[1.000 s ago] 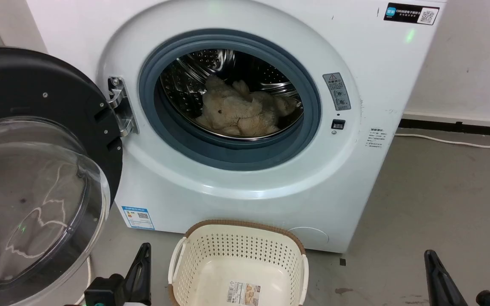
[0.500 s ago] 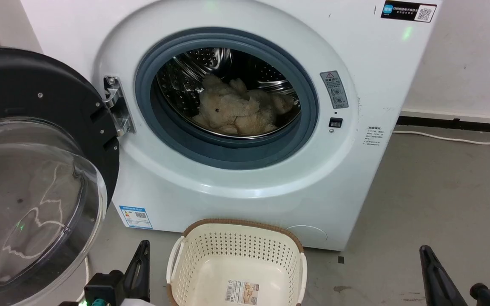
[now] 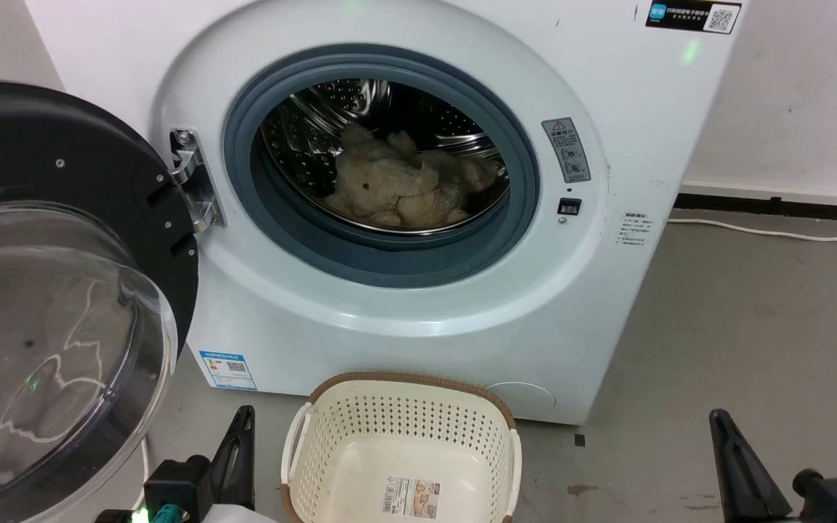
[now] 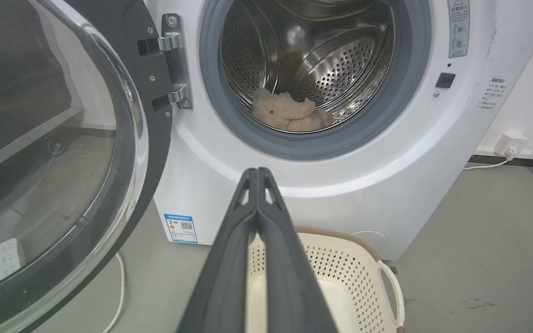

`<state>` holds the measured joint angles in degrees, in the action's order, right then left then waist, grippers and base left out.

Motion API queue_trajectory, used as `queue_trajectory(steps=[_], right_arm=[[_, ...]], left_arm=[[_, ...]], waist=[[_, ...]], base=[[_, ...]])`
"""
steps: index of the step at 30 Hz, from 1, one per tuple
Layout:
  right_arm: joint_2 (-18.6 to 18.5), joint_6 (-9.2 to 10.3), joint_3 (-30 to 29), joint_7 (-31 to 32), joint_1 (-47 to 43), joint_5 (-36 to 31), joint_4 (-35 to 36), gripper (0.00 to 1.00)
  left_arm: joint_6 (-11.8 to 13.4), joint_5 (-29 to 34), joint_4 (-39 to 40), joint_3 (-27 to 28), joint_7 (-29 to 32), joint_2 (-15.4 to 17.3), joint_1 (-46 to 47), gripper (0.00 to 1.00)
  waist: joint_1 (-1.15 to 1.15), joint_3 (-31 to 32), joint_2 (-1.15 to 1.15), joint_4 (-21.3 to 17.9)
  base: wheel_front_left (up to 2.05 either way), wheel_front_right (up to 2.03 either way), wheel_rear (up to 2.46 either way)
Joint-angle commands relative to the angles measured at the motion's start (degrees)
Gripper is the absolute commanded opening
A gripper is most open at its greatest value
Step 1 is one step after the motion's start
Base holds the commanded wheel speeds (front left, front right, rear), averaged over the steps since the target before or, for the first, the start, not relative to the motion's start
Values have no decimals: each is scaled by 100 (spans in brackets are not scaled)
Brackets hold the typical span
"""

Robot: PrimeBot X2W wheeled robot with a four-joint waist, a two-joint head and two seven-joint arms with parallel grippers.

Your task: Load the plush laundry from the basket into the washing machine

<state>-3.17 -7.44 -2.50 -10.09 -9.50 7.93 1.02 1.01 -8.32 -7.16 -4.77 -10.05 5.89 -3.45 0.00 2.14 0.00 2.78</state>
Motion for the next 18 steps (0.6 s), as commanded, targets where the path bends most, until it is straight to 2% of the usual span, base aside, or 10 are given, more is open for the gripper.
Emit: queue_trajectory(steps=[1,18], right_arm=[[10,-2,17,33,124,-60,-12,0],[14,-2,65,233,293,-210,-30,0]], left_arm=[[-11,67,54,30,34,-34,92,0],[-29,223,190,122,233,-89,144,0]], waist=[[0,-5,0,-6],[0,-47,0,-61]], base=[[0,0,0],[0,0,0]])
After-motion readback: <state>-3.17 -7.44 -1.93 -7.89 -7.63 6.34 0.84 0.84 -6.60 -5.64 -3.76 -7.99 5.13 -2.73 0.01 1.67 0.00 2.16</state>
